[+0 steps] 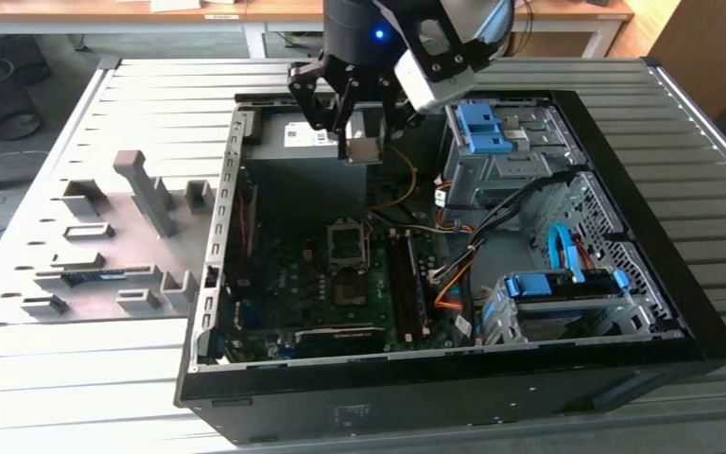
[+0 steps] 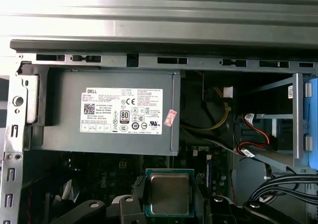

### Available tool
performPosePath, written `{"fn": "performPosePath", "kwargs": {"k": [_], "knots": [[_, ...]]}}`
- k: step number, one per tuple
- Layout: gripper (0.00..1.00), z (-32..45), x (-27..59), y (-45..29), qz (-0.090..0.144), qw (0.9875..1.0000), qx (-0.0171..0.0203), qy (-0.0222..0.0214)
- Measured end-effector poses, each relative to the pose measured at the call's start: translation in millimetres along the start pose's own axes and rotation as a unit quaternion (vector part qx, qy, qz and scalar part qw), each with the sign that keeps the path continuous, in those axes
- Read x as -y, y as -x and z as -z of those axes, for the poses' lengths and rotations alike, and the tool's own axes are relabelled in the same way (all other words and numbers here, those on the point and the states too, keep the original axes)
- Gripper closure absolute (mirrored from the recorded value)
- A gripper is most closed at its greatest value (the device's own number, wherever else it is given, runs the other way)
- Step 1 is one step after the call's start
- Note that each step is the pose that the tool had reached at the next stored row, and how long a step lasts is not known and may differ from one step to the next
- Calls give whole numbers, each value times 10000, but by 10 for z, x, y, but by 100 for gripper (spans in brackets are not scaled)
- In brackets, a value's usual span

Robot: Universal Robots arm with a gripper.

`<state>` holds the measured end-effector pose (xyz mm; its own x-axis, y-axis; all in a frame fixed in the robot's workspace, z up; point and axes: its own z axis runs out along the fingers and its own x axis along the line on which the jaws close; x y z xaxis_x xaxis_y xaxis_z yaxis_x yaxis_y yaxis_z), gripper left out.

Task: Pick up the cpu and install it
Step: 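Pick up the cpu and move it towards the insertion slot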

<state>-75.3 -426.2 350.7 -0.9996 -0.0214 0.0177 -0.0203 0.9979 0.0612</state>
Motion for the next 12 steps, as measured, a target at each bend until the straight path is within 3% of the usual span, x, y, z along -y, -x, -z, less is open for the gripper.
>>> {"fn": "performPosePath", "kwargs": {"k": [7, 12], "knots": [[53, -101, 162, -9, 0, 10000, 0, -7], [53, -177, 222, -25, -1, 10000, -1, -8]]}}
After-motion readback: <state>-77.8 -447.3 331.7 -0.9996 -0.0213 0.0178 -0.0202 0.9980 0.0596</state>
